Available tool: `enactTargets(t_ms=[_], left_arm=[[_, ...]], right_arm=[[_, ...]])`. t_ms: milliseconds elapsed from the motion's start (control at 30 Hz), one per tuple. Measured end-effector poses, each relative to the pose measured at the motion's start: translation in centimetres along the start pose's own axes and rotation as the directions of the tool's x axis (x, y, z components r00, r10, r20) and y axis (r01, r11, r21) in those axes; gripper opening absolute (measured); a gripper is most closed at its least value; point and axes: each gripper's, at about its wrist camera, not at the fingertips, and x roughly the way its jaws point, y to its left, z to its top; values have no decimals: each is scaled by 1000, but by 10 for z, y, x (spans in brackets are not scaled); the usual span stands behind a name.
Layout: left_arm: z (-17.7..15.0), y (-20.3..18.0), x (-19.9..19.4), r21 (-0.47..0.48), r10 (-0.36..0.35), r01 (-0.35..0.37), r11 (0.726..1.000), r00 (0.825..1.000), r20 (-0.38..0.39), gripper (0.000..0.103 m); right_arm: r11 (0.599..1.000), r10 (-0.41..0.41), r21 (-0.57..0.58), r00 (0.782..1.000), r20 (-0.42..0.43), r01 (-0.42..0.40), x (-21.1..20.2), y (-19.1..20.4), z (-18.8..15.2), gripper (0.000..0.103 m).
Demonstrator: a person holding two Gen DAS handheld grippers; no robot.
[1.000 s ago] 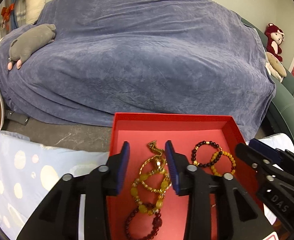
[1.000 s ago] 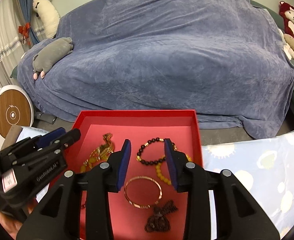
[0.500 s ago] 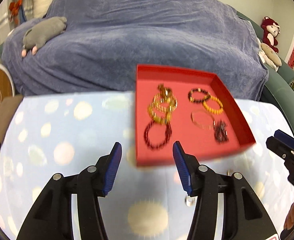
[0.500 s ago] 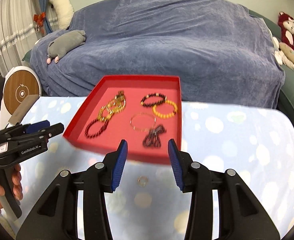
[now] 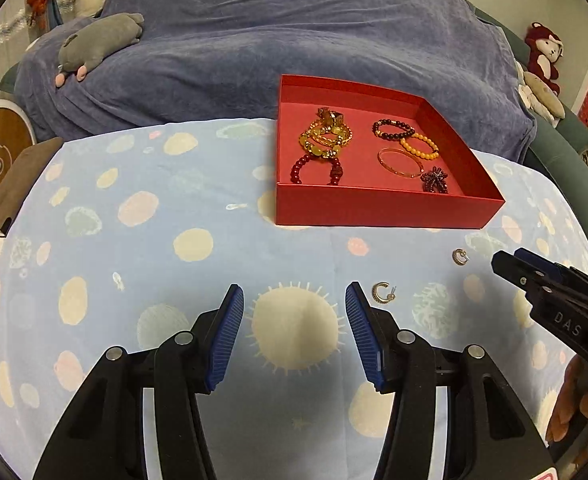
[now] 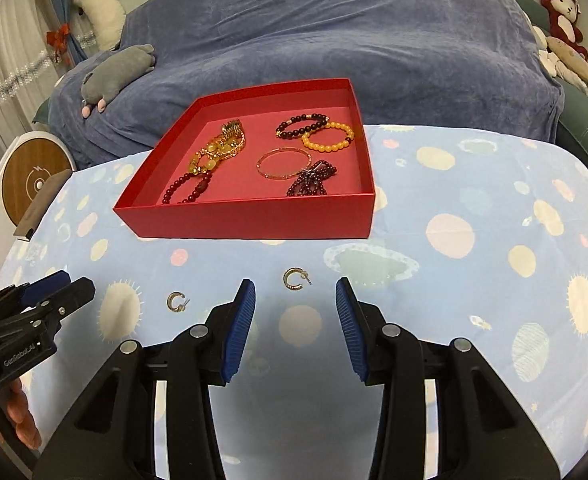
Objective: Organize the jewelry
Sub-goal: 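Move both open grippers back to the gold hoop earrings on the cloth, then close the right gripper on one hoop earring while the left closes on the other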
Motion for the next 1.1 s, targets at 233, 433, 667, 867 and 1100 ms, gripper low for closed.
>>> enactTargets(t_ms=[233,433,667,867,1100], left_arm=[[-2,12,20,-53,-17,14,999,998,-58,51],[-3,10,26,-51,-29,25,998,997,-72,51],[-8,-6,27,-6,-48,47,999,996,-72,51],[-9,-22,31,33,-87,89,995,994,-67,51],[-8,-46,47,107,-108,114,988,992,-60,48]], right_arm=[[996,-29,-88,999,-17,27,37,7,3,40],[994,-36,-101,999,-22,33,50,4,1,38],[984,-60,-166,998,-14,57,49,13,-4,18],[994,-39,-100,997,-64,32,39,2,-7,18],[1000,-6,-27,997,-82,3,13,-10,-14,18]])
